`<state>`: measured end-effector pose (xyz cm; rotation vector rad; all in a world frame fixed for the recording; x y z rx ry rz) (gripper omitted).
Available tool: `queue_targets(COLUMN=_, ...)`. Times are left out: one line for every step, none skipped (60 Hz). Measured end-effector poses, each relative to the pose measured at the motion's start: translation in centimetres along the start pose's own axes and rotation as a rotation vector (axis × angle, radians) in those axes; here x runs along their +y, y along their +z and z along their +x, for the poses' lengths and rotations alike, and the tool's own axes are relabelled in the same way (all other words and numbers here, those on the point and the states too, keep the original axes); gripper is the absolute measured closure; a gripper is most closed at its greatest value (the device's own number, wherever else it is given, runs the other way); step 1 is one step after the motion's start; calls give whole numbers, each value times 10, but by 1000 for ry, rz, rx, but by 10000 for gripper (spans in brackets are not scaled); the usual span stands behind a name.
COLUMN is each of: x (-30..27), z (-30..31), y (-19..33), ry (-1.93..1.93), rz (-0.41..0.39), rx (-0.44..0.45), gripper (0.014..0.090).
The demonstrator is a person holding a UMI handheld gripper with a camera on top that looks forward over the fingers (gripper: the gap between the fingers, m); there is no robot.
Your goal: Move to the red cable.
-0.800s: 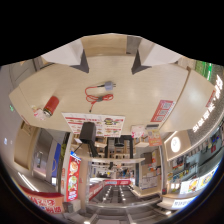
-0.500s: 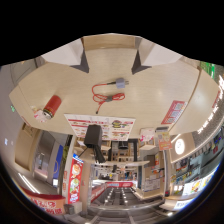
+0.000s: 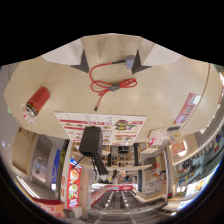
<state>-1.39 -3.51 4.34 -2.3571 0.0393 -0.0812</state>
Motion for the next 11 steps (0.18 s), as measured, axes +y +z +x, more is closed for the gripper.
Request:
queue_targets(x=0, z=1, y=1, ry=-1, rz=0, rx=0, gripper=202)
queue_targets(x=-1, z=2, y=1, ry=-3, rz=0, rx=0, gripper=201)
queue_targets(x=-1, z=2, y=1, ry=-5, rz=0, rx=1, gripper=202)
queue_targets(x=-1, z=2, y=2, ry=-6, rz=0, rx=1, gripper=202)
queue_targets(x=-1, z=3, y=1, ry=-7, rz=1, rx=0, gripper=200)
queue_targets(x=-2, z=3, y=1, ry=-8, rz=2, rx=0, gripper=199)
queue_targets(x=-2, z=4, y=1, ry=-11, rz=5, rx=2, gripper=199)
queue_targets(x=-2, z=5, y=1, ry=-12, rz=7, rx=4, gripper=200)
queue_targets(x=-1, z=5, y=2, ry=-10, rz=8, rx=6, gripper=200)
queue_targets(x=-1, z=5, y=1, ry=-7, rz=7, rx=5, gripper=202)
queue_targets(x=-1, z=4, y=1, ry=-4, rz=6, rx=3, gripper=202)
